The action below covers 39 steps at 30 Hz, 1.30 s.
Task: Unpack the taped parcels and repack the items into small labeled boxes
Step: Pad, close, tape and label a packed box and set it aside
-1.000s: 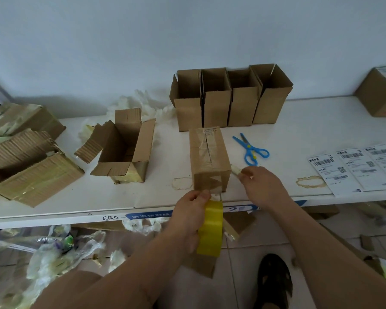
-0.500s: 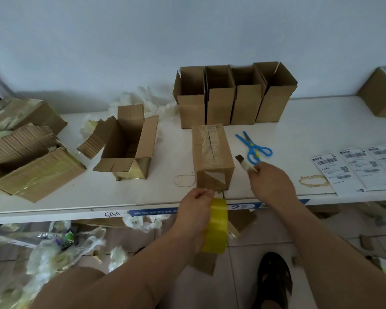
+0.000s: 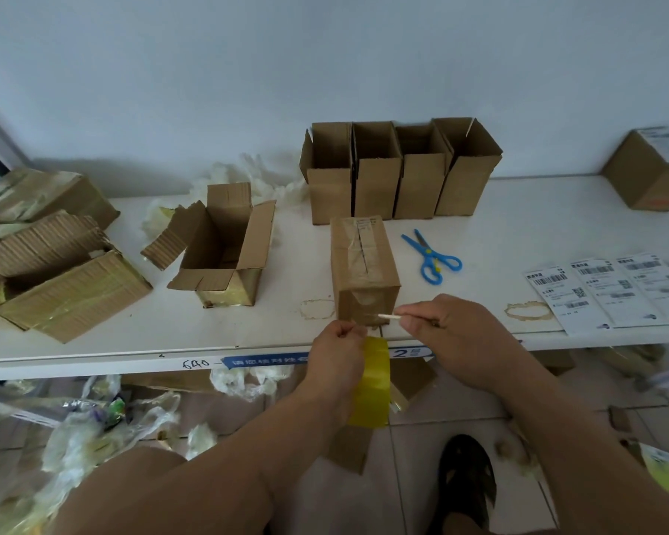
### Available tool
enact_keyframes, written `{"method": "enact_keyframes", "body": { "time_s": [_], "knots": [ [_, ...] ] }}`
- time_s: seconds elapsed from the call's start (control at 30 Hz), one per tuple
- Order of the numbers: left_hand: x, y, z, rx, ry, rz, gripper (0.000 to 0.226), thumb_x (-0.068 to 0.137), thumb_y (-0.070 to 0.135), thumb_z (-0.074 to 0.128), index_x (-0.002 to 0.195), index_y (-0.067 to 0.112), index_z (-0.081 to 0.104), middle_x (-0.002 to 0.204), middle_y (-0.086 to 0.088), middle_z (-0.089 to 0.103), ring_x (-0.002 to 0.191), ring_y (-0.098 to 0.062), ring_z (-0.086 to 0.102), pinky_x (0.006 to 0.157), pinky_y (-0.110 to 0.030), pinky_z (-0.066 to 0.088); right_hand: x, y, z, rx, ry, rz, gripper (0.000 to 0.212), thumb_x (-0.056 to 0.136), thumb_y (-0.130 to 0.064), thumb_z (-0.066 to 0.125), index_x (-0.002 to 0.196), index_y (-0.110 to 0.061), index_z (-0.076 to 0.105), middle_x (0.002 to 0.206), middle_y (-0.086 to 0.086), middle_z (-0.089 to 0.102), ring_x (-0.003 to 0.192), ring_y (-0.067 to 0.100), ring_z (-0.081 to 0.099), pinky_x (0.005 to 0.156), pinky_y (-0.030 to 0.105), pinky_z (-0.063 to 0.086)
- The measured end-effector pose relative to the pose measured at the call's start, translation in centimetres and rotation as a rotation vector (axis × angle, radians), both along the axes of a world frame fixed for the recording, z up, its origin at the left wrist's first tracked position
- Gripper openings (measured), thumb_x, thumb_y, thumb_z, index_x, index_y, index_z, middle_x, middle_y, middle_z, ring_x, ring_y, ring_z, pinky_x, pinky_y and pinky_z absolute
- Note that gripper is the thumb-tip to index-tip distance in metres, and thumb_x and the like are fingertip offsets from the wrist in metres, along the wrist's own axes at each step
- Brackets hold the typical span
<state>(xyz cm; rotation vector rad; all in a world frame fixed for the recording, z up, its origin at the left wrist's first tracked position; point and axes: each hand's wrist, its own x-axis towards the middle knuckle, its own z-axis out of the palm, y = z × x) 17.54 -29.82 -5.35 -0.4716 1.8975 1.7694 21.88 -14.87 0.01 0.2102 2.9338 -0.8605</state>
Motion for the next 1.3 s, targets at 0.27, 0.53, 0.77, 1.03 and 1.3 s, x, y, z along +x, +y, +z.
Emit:
{"method": "enact_keyframes", "body": {
  "time_s": [0.27, 0.53, 0.77, 1.03, 1.3],
  "knots": [
    [-0.4, 0.0, -0.1, -0.043, 0.037, -0.004, 0.012, 0.099, 0.032, 0.055, 0.095, 0.026, 0.064, 0.099, -0.007, 0.066, 0.099, -0.03, 0.063, 0.093, -0.053, 0.053, -1.0, -0.4, -1.0, 0.074, -0.061, 0.004, 0.035, 0.103, -0.036, 0.04, 0.132, -0.032, 0.059, 0.099, -0.003, 0.05, 0.092, 0.009, 0.046, 0.081, 0.021, 0.032],
    [-0.5, 0.1, 0.1, -0.052, -0.015, -0.025, 0.01, 0.099, 0.032, 0.054, 0.097, 0.026, 0.062, 0.102, -0.007, 0.064, 0.099, -0.029, 0.062, 0.093, -0.052, 0.053, -1.7, 3.1, -0.5, 0.176, -0.219, -0.098, 0.034, 0.105, -0.03, 0.04, 0.132, -0.024, 0.059, 0.128, 0.003, 0.059, 0.114, 0.017, 0.053, 0.092, 0.024, 0.037],
    [-0.5, 0.1, 0.4, -0.075, -0.021, -0.043, 0.011, 0.099, 0.034, 0.054, 0.105, 0.027, 0.062, 0.106, -0.005, 0.061, 0.099, -0.027, 0.059, 0.092, -0.048, 0.052, -3.7, 3.6, -4.2, 0.132, -0.165, -0.241, 0.038, 0.103, -0.034, 0.043, 0.14, -0.027, 0.05, 0.141, 0.004, 0.049, 0.125, 0.02, 0.049, 0.106, 0.036, 0.039],
    [-0.4, -0.1, 0.6, -0.075, -0.013, -0.034, 0.01, 0.097, 0.031, 0.056, 0.097, 0.027, 0.066, 0.102, -0.005, 0.065, 0.1, -0.029, 0.062, 0.094, -0.052, 0.053, -5.4, 0.2, -1.7, -0.073, 0.316, 0.024, 0.053, 0.089, -0.057, 0.05, 0.138, -0.036, 0.05, 0.155, -0.017, 0.028, 0.145, 0.006, 0.012, 0.116, 0.036, 0.013],
    [-0.7, -1.0, 0.2, -0.131, 0.068, -0.073, 0.012, 0.099, 0.029, 0.055, 0.097, 0.023, 0.066, 0.096, 0.0, 0.063, 0.09, -0.019, 0.057, 0.075, -0.031, 0.047, -7.5, -0.3, -5.7, 0.015, 0.315, 0.149, 0.053, 0.084, -0.054, 0.059, 0.133, -0.034, 0.057, 0.152, -0.012, 0.037, 0.144, 0.015, 0.019, 0.113, 0.031, 0.016]
  ]
}}
